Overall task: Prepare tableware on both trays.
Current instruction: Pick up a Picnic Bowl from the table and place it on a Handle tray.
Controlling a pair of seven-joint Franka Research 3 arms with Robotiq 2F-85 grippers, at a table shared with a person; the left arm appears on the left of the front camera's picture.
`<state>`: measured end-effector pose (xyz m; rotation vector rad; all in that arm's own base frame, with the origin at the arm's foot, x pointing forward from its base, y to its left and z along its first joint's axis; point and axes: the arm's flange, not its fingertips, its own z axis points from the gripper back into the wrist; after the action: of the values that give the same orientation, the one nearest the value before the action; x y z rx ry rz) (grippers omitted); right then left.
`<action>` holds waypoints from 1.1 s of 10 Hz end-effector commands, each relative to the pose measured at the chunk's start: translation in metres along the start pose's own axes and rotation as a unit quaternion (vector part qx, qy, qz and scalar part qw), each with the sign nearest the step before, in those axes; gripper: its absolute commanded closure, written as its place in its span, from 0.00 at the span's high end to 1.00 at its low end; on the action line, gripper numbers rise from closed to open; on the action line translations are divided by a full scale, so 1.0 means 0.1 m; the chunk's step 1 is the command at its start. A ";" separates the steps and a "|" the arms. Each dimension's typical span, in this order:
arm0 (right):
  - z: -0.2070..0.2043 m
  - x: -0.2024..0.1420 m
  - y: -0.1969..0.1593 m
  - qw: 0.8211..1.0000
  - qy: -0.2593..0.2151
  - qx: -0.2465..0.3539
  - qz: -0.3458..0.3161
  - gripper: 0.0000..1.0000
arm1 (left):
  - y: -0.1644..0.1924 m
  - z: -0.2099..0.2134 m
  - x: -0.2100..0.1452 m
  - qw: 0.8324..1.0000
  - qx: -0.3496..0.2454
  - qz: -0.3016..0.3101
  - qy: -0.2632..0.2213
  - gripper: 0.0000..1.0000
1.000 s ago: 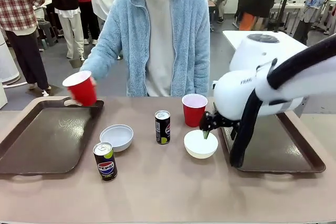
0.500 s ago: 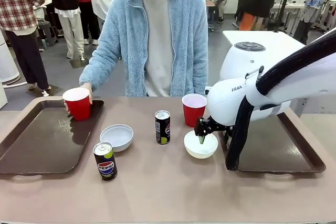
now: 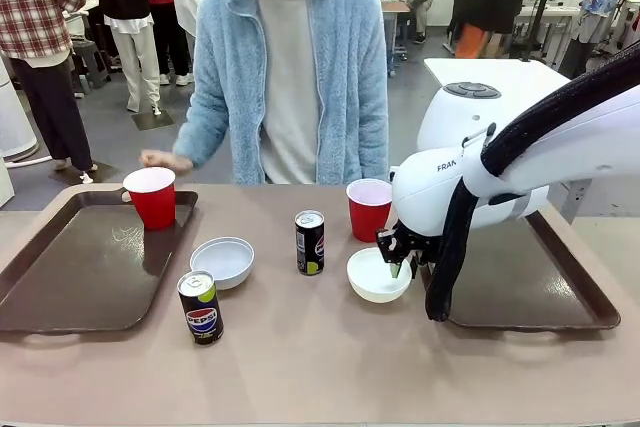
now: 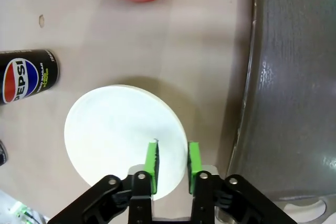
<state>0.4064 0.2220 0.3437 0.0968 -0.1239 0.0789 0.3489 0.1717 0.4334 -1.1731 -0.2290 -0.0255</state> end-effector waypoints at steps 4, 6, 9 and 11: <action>-0.01 0.06 0.02 1.000 -0.010 -0.004 -0.017 0.00 | -0.02 0.01 0.00 1.000 -0.004 0.002 -0.003 1.00; 0.12 0.04 0.01 1.000 0.000 -0.011 -0.029 0.00 | -0.02 0.01 0.00 1.000 -0.004 0.002 -0.003 1.00; 0.76 -0.02 0.19 0.999 -0.039 -0.005 -0.028 0.00 | -0.02 0.01 0.00 1.000 -0.004 0.002 -0.003 1.00; 0.93 0.01 0.19 0.999 -0.037 0.000 -0.038 0.00 | -0.02 0.01 0.00 1.000 -0.004 0.002 -0.003 1.00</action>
<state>0.3928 0.2309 0.4387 0.1052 -0.2099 0.0342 0.3489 0.1716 0.4333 -1.1732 -0.2287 -0.0254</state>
